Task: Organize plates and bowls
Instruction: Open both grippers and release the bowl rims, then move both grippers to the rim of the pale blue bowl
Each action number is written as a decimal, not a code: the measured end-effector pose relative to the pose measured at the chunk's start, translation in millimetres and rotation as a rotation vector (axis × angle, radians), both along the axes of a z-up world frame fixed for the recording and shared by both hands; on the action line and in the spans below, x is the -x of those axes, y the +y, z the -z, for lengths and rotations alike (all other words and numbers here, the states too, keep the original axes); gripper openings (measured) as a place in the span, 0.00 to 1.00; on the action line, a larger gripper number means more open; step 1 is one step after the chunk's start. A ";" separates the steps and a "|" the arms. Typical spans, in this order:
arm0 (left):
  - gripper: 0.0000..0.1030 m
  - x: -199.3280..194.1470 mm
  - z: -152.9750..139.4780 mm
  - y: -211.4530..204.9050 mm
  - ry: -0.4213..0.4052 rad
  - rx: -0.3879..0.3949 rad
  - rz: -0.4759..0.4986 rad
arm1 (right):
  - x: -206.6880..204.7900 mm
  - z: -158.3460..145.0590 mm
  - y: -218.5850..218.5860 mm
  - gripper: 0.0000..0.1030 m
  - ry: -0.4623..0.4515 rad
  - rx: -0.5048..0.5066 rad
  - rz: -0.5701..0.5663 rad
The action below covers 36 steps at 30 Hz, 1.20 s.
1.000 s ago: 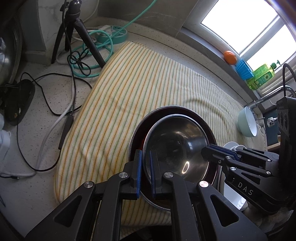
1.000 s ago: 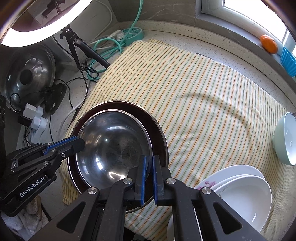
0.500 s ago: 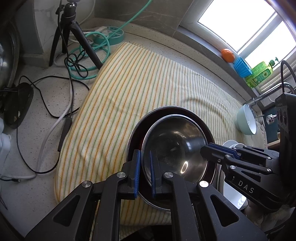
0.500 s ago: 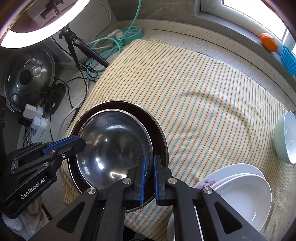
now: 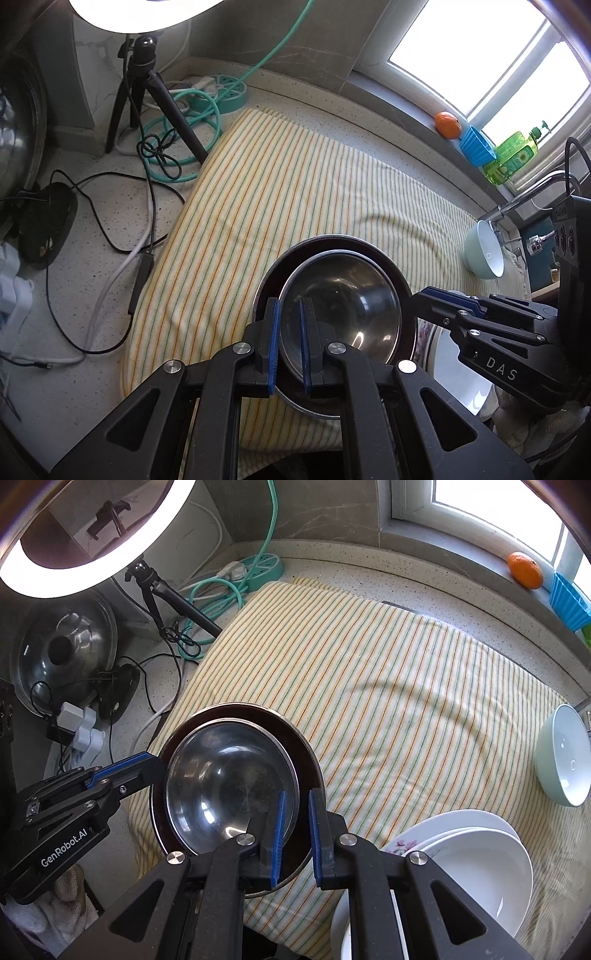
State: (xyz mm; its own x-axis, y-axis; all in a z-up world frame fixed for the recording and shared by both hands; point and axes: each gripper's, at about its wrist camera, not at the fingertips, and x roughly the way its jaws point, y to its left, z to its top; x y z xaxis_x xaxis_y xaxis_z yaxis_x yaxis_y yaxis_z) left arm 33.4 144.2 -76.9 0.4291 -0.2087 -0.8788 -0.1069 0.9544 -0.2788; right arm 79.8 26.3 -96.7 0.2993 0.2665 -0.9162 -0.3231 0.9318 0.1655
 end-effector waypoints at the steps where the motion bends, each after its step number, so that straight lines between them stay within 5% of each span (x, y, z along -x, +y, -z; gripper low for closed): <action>1: 0.07 -0.1 -3.2 -1.0 -0.008 0.002 0.001 | 1.2 -3.2 -2.8 0.11 -0.007 -0.007 0.004; 17: 0.08 -17.7 -35.5 -54.7 -0.090 0.043 0.078 | 9.7 -48.1 -102.6 0.12 -0.126 -0.126 0.187; 36: 0.08 -61.1 -35.5 -164.7 -0.106 0.109 0.196 | -10.9 -44.0 -250.1 0.12 -0.167 -0.101 0.406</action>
